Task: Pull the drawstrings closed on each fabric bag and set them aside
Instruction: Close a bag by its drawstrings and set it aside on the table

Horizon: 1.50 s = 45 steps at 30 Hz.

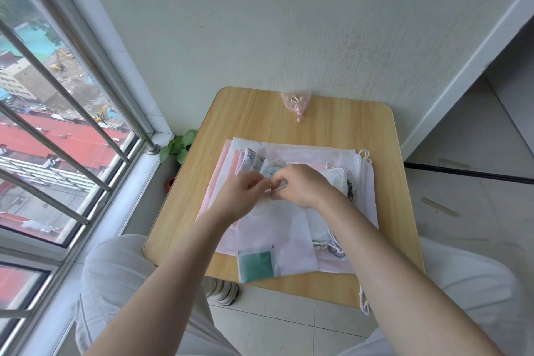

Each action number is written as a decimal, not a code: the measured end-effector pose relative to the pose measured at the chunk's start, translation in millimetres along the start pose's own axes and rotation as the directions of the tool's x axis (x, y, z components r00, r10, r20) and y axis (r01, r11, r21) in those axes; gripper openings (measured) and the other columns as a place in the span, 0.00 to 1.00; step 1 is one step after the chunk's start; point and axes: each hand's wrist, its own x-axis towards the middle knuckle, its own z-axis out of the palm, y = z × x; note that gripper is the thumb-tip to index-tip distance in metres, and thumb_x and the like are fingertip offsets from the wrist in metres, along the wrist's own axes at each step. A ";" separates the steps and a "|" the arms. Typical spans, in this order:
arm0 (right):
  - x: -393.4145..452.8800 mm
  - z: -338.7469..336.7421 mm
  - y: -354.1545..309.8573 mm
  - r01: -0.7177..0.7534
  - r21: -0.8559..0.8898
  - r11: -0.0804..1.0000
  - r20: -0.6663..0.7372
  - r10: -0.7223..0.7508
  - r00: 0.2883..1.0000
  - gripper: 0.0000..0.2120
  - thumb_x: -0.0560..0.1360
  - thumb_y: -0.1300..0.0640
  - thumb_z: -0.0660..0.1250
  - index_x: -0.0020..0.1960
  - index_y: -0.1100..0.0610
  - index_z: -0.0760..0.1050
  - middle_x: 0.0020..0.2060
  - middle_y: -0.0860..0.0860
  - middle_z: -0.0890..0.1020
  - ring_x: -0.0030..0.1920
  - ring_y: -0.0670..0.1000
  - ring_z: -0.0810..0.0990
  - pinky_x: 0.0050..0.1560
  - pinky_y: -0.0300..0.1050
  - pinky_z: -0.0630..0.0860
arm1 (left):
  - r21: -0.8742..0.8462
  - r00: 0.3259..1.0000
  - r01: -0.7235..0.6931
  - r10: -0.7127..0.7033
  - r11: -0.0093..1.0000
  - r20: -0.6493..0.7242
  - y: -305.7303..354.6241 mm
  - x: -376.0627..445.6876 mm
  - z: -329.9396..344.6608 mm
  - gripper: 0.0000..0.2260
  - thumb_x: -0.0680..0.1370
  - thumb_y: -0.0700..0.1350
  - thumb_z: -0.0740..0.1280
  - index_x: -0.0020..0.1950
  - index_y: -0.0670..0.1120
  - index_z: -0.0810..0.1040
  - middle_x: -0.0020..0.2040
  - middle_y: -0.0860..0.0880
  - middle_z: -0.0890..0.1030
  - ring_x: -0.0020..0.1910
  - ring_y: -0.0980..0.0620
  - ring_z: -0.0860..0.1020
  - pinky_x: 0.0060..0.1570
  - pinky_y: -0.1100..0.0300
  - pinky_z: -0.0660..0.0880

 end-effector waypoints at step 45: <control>0.4 6.7 5.6 -0.106 0.269 0.957 0.056 0.095 0.994 0.11 0.75 0.51 0.68 0.38 0.57 0.76 0.34 0.53 0.72 0.35 0.51 0.70 0.36 0.44 0.65 | -0.418 0.982 0.190 -0.175 0.888 0.075 7.0 -2.8 -2.9 0.08 0.77 0.47 0.71 0.42 0.46 0.86 0.34 0.51 0.82 0.24 0.56 0.64 0.24 0.67 0.62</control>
